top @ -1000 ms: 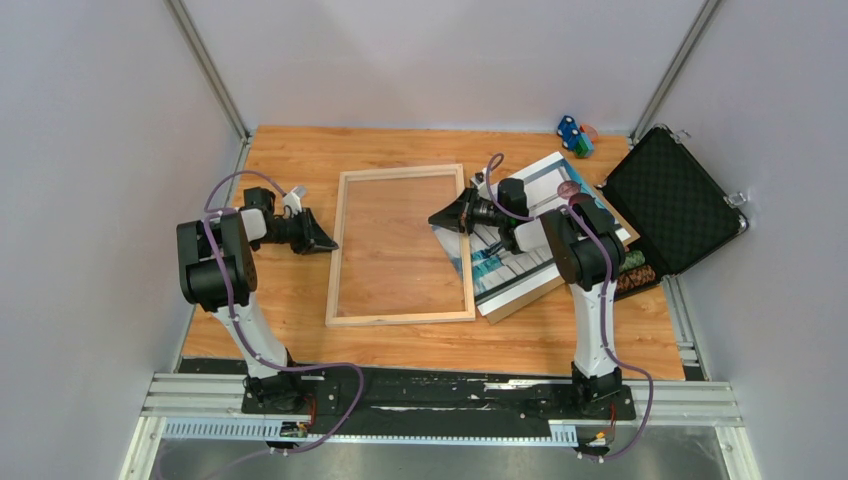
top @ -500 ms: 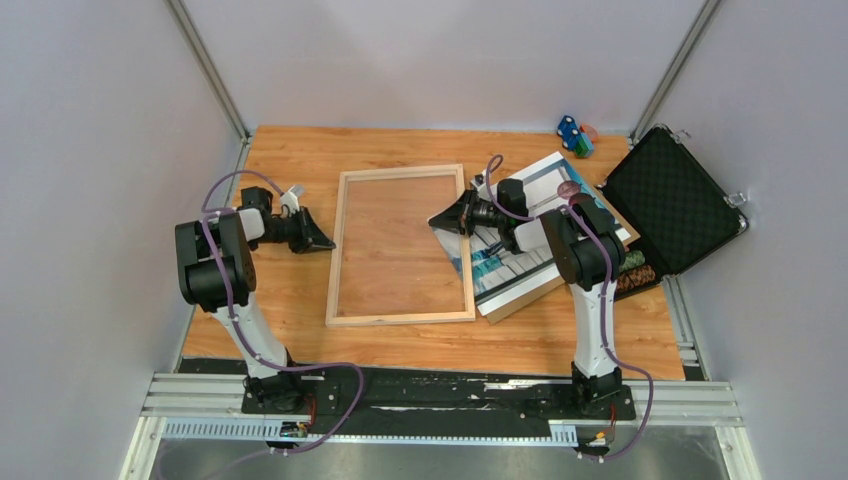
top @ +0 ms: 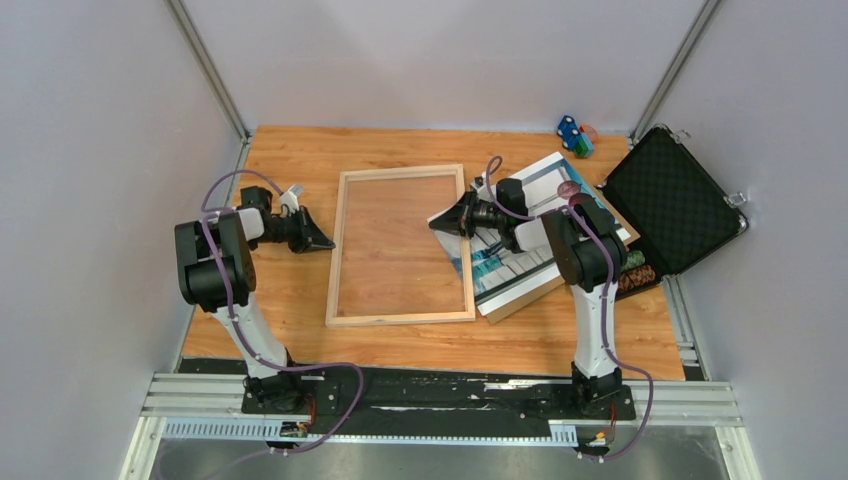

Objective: Put the photo into the frame
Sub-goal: Place the photo frame item in the photo frame.

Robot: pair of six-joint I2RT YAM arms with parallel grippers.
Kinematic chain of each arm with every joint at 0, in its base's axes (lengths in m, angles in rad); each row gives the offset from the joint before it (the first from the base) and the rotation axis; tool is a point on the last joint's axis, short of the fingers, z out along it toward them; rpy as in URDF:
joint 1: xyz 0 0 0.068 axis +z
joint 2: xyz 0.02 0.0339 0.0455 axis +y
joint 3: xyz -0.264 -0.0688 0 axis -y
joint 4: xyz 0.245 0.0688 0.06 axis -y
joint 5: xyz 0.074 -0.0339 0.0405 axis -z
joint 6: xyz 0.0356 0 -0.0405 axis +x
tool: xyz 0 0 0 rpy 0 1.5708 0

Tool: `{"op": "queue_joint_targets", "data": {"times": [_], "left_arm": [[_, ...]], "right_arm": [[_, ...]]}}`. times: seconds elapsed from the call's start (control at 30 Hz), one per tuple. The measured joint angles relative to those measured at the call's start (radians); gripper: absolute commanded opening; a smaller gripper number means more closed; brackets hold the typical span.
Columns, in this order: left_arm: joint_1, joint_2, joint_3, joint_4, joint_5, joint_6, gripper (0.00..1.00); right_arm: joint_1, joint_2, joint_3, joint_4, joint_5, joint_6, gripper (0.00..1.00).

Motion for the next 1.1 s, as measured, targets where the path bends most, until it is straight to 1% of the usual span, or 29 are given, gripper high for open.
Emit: {"op": "queue_joint_targets", "data": {"times": [1.1], "left_arm": [[0.002,0.0,0.0,0.001,0.001,0.0,0.07]], "right_arm": [[0.001,-0.029,0.008,-0.13,0.023,-0.065,0.0]]}}
